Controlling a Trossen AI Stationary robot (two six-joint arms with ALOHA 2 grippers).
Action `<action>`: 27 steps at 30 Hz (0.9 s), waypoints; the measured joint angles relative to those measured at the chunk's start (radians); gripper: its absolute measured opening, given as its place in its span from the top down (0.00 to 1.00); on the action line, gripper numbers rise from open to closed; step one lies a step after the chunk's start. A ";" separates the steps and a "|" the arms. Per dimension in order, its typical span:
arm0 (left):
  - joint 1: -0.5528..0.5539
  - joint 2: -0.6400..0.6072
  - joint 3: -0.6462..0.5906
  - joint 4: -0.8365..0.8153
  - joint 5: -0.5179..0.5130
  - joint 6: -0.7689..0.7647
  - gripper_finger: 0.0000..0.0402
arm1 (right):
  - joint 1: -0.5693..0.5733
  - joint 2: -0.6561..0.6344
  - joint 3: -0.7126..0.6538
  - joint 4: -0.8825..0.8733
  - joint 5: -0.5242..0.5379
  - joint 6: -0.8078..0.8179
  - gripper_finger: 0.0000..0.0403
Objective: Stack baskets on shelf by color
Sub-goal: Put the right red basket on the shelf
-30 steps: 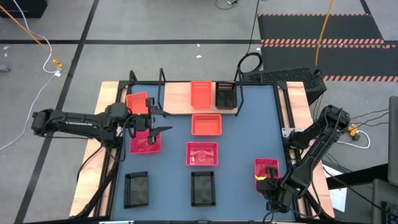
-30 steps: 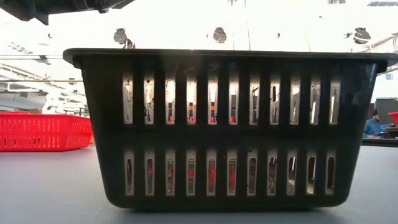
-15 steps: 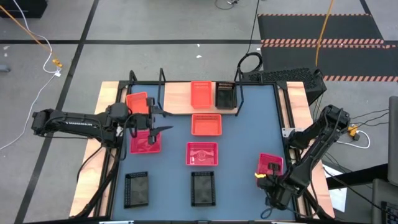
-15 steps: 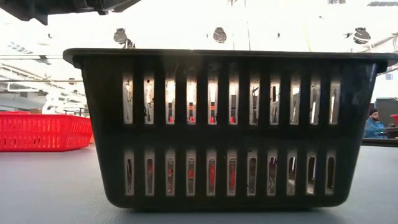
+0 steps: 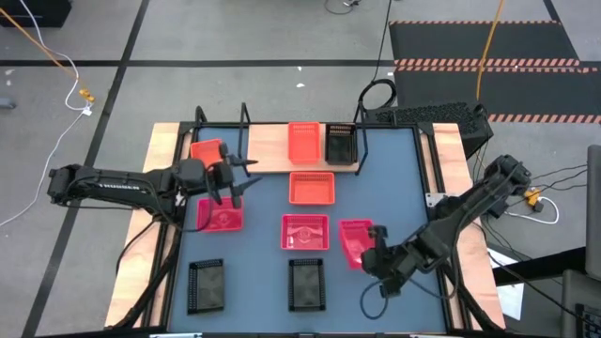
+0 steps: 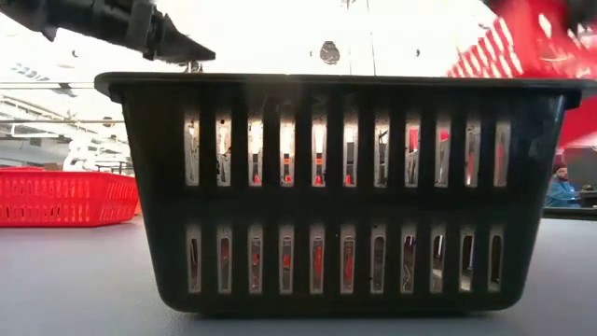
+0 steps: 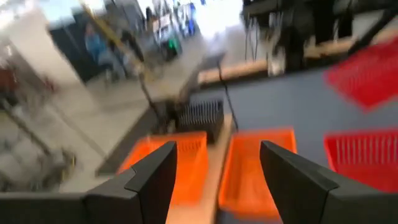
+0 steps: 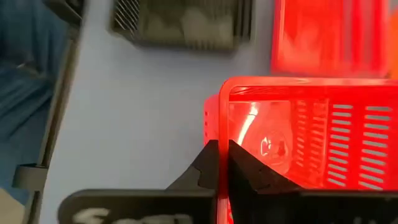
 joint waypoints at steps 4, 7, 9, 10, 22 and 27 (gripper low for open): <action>-0.001 0.000 0.000 -0.140 -0.048 -0.105 0.42 | -0.058 0.000 0.105 -0.060 0.073 -0.242 1.00; -0.001 0.000 0.000 -0.237 -0.076 -0.187 0.42 | -0.130 -0.001 0.153 -0.039 0.134 -0.423 0.99; -0.001 0.000 0.000 -0.305 -0.099 -0.254 0.42 | -0.197 -0.001 0.168 0.000 0.133 -0.547 0.99; -0.001 0.000 0.000 -0.338 -0.103 -0.293 0.42 | -0.233 -0.001 0.169 0.033 0.133 -0.604 0.99; -0.002 -0.005 0.000 -0.523 -0.105 -0.672 0.42 | -0.737 0.126 0.173 0.724 -0.041 -0.951 0.99; -0.029 -0.037 0.000 -0.604 -0.146 -0.772 0.42 | -0.853 0.294 0.245 0.764 -0.078 -0.891 0.99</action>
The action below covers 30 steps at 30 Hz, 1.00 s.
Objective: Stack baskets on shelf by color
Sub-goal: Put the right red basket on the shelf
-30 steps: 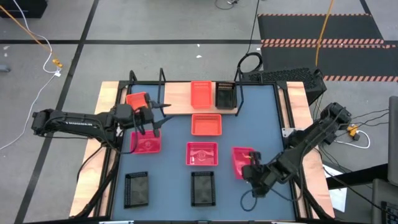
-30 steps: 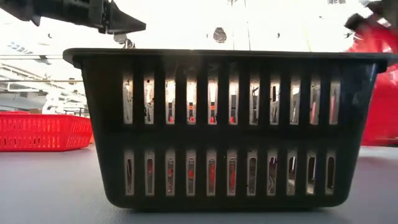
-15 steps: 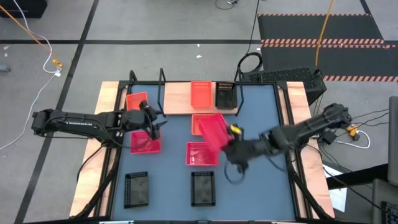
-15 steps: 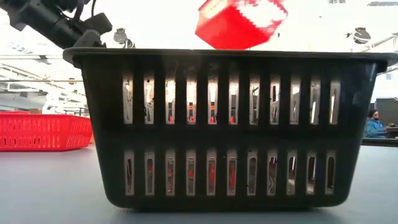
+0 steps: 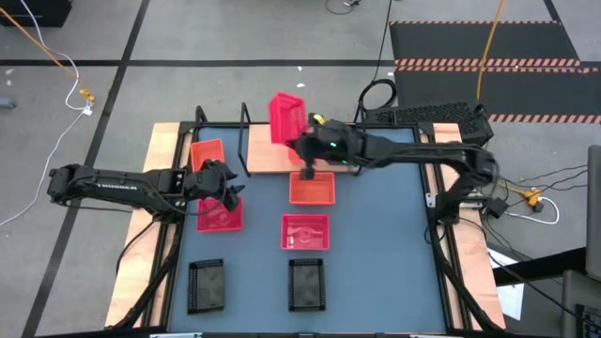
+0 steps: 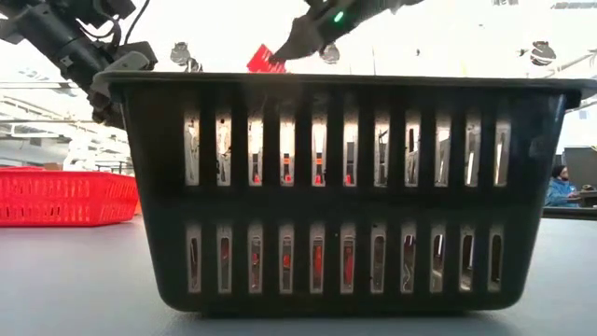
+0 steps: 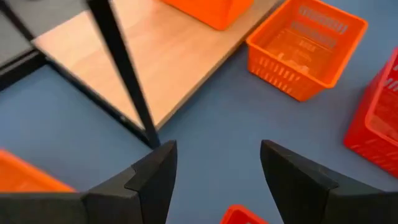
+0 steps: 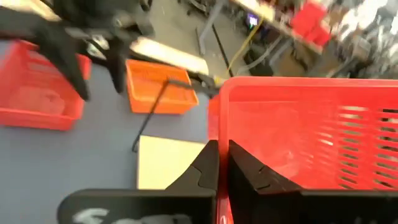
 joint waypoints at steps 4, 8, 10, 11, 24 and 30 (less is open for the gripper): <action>-0.045 -0.043 0.000 -0.045 -0.089 -0.034 0.42 | -0.026 0.152 0.122 0.007 -0.006 0.037 0.99; -0.087 -0.085 0.000 -0.049 -0.113 -0.041 0.42 | -0.028 0.279 0.230 -0.024 -0.005 0.065 0.99; -0.107 -0.100 0.000 -0.052 -0.114 -0.041 0.42 | -0.027 0.317 0.271 -0.050 -0.005 0.085 0.99; -0.118 -0.105 0.000 -0.055 -0.114 -0.041 0.42 | -0.026 0.332 0.282 -0.062 -0.005 0.102 0.99; -0.175 -0.108 0.000 -0.062 -0.146 -0.028 0.42 | -0.001 0.439 0.293 -0.053 0.004 0.249 0.99; -0.175 -0.108 0.000 -0.061 -0.193 -0.024 0.42 | -0.001 0.467 0.292 -0.047 0.025 0.246 0.99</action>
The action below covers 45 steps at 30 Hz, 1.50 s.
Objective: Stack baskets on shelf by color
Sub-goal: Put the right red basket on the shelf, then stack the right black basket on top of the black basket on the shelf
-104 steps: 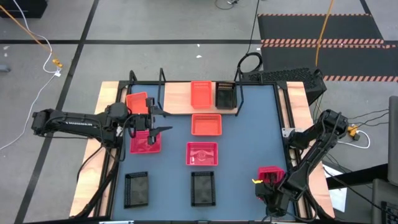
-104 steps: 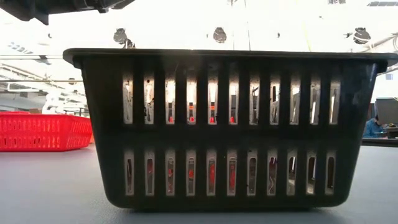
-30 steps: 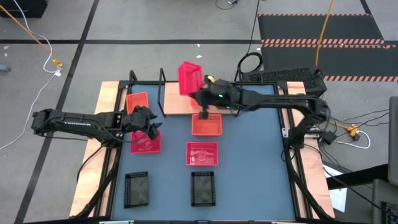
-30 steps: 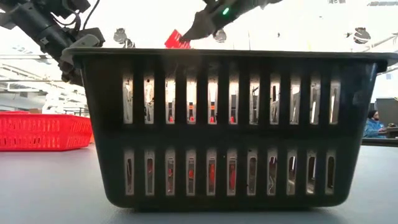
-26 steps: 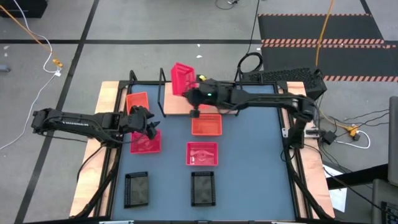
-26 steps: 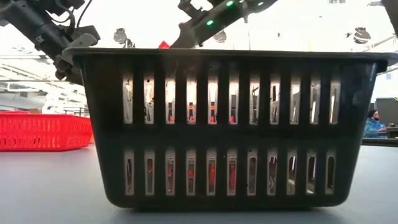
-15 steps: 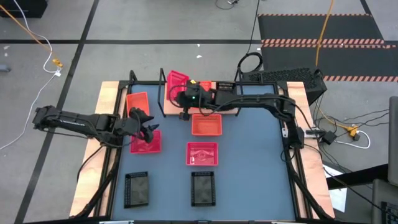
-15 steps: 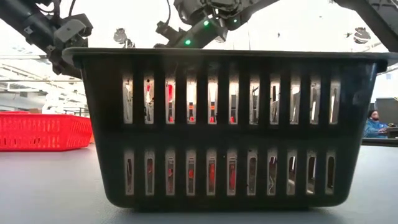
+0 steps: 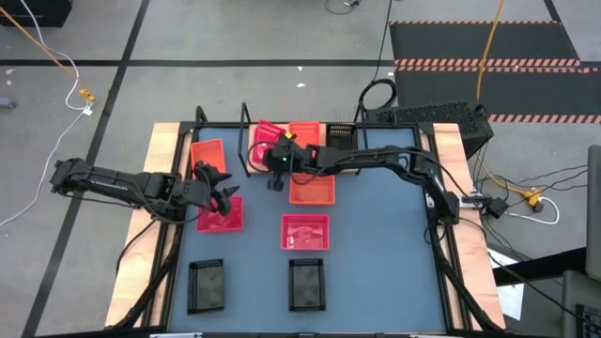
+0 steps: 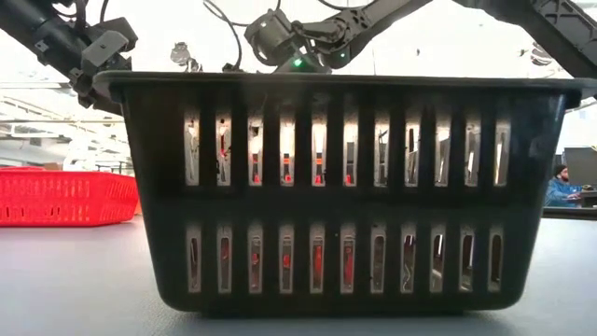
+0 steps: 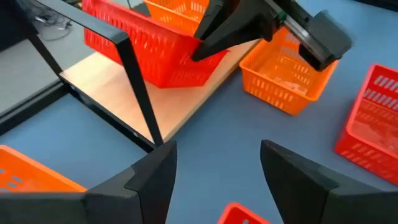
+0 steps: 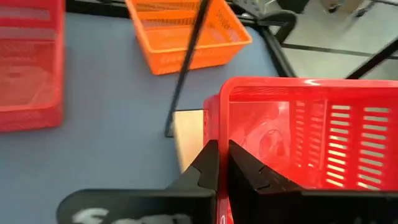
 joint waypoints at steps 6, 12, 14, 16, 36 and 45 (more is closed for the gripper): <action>0.000 0.000 0.000 0.000 0.000 -0.006 0.42 | 0.003 0.002 0.000 -0.005 0.000 -0.007 0.99; -0.014 0.000 0.000 -0.035 0.001 -0.058 0.42 | 0.008 0.002 -0.002 -0.010 0.000 -0.022 0.93; -0.025 0.001 0.000 -0.047 0.000 -0.078 0.42 | 0.008 0.001 -0.008 -0.004 0.000 -0.024 0.89; -0.036 0.002 0.000 -0.055 0.000 -0.093 0.42 | 0.006 0.002 -0.009 -0.004 0.000 -0.024 0.84; -0.053 0.002 0.000 -0.061 0.000 -0.105 0.42 | 0.026 0.001 -0.009 -0.010 -0.002 -0.229 0.75; -0.053 0.002 0.000 -0.061 0.000 -0.104 0.42 | 0.018 0.001 -0.010 -0.011 -0.002 -0.236 0.76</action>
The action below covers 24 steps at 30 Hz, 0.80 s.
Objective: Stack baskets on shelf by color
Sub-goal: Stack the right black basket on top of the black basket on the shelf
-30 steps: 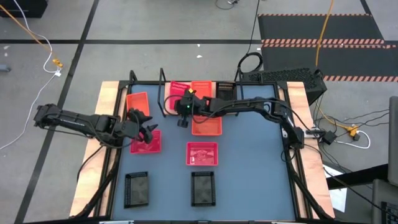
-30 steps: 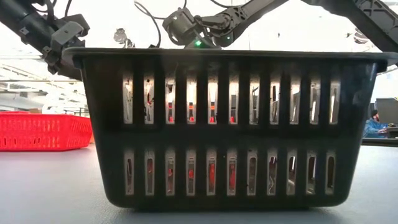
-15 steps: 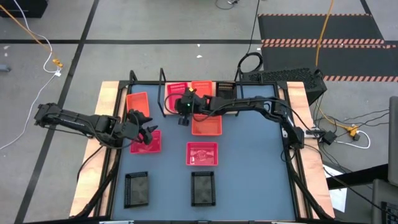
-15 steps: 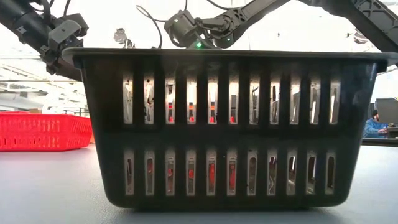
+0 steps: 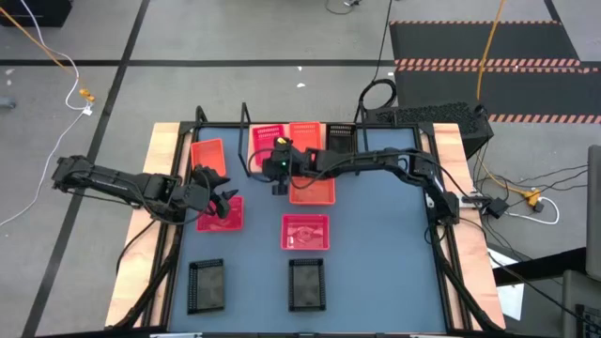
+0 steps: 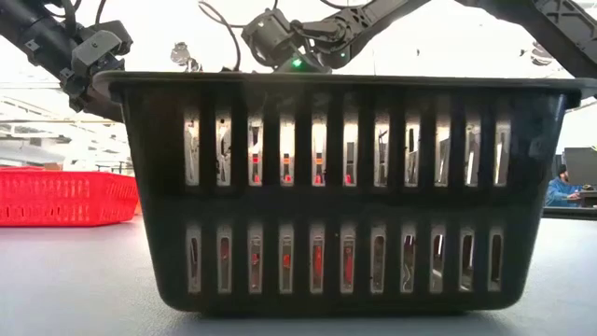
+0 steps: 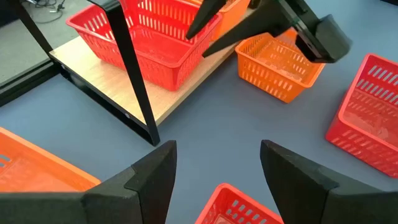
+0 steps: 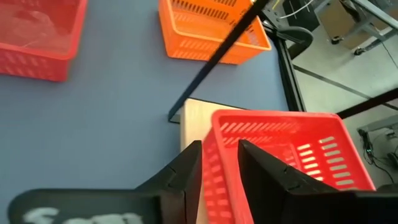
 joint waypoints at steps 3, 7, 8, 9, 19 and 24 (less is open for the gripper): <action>0.000 0.000 0.000 0.000 0.000 0.003 0.42 | -0.009 0.005 0.000 0.010 0.000 -0.001 0.77; 0.000 0.000 0.000 0.000 -0.011 0.007 0.42 | -0.015 0.016 0.000 0.047 -0.001 -0.002 0.77; 0.000 0.000 0.000 0.000 -0.018 0.007 0.42 | -0.015 0.017 -0.001 0.055 -0.001 -0.002 0.77; 0.000 0.000 0.000 0.000 -0.023 0.007 0.42 | -0.015 0.018 -0.002 0.065 -0.001 -0.007 0.77; 0.001 0.000 0.000 -0.021 -0.025 0.000 0.42 | 0.064 -0.232 -0.011 -0.309 -0.003 -0.013 0.77; -0.006 0.001 0.000 -0.019 -0.026 -0.030 0.42 | 0.118 -0.440 -0.183 -0.448 -0.075 0.159 0.77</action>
